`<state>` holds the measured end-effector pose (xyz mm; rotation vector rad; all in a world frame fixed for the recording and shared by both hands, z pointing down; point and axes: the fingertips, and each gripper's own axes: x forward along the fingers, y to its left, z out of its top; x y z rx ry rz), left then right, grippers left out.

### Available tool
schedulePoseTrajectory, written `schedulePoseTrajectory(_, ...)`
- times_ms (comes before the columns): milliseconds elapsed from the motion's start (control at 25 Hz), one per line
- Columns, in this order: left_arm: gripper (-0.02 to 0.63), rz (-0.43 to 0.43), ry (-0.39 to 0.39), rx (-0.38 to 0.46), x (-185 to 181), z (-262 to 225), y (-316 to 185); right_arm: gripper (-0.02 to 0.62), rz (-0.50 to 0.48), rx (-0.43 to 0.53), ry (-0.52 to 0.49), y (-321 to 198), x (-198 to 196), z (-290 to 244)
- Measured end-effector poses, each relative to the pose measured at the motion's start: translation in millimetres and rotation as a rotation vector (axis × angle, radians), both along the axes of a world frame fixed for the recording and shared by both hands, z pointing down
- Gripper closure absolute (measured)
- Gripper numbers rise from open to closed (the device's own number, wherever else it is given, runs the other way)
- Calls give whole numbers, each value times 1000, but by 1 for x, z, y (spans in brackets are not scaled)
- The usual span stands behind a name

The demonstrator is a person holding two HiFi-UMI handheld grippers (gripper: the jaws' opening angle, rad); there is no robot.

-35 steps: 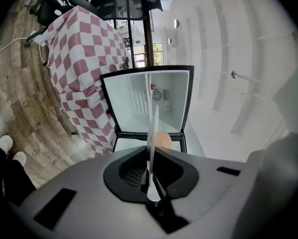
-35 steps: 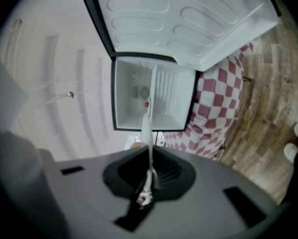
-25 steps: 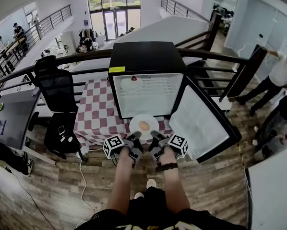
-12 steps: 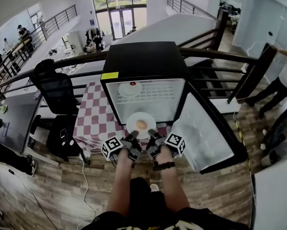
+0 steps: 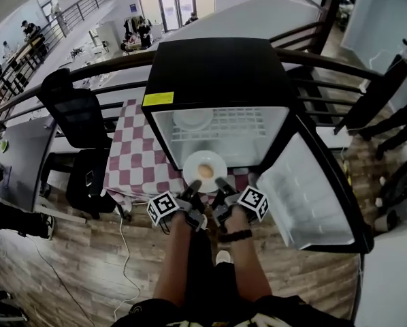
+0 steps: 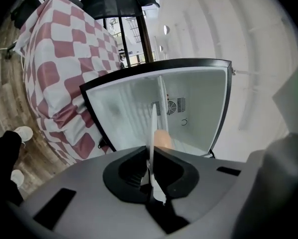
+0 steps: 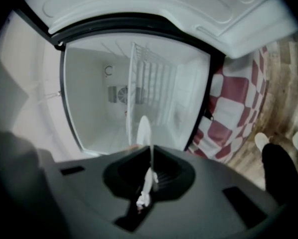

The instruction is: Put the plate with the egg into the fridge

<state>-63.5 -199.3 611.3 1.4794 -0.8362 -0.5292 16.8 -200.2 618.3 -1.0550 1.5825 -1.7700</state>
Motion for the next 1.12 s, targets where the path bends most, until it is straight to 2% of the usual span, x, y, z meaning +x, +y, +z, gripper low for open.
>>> schedulePoseTrajectory(360, 565, 55, 16, -91, 14, 46, -29, 568, 42, -70, 50, -23, 13, 42)
schedulePoseTrajectory(600, 565, 57, 3, -127, 18, 69, -49, 568, 67, -94, 67, -44, 18, 62)
schedulePoseTrajectory(720, 565, 76, -38, -114, 17, 81, -59, 568, 50, -78, 112, -55, 15, 72)
schedulePoseTrajectory(880, 560, 108, -87, -138, 15, 105, -63, 568, 10, -97, 183, -62, 11, 91)
schedulePoseTrajectory(1120, 560, 105, -102, -170, 18, 119, -73, 568, 31, -120, 183, -71, 14, 106)
